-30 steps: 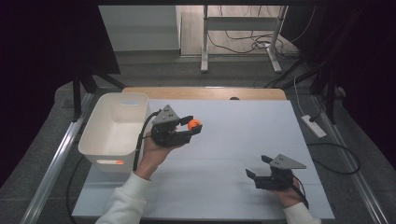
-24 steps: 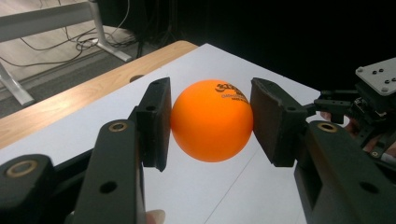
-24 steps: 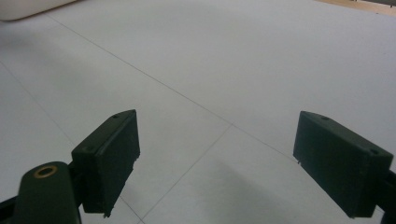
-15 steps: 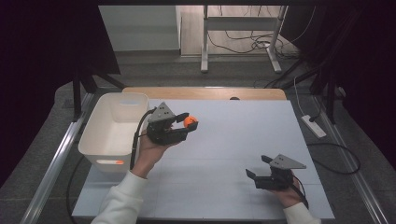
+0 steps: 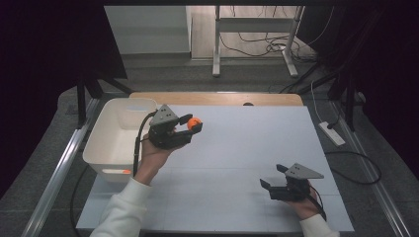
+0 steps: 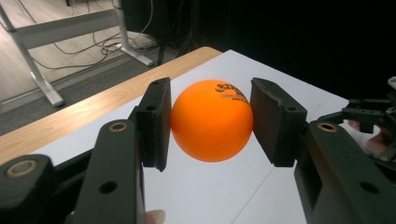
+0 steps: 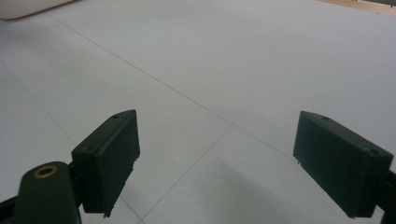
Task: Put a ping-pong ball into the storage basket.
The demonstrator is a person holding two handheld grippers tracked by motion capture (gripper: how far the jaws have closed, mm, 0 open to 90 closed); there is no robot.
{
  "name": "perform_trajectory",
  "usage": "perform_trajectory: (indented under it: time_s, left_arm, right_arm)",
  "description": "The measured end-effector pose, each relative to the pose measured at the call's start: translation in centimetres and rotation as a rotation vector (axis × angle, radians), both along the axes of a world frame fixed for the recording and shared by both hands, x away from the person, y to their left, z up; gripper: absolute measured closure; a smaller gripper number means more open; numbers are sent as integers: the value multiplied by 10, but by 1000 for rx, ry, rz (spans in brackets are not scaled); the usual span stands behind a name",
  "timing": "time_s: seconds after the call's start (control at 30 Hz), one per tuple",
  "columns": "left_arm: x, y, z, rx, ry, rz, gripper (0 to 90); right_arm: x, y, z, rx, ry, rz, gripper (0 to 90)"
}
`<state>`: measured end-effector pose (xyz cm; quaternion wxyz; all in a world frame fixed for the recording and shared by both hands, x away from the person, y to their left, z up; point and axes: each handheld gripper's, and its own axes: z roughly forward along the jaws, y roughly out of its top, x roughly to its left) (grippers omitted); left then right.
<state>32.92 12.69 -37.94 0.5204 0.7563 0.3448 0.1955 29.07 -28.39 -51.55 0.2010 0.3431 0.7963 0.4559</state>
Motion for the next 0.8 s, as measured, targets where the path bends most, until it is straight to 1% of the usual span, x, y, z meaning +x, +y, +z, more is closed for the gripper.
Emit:
perform_trajectory:
  time_s: [0.07,0.53,0.8]
  left_arm:
    - [0,3,1,6,-3,9,507]
    - [0,19,8,8,-19,59,507]
    - [2,28,9,3,-18,87,507]
  right_arm:
    - [0,0,0,-1,0,0,143]
    - [0,0,0,-1,3,-1,143]
    - [0,0,0,0,2,-1,143]
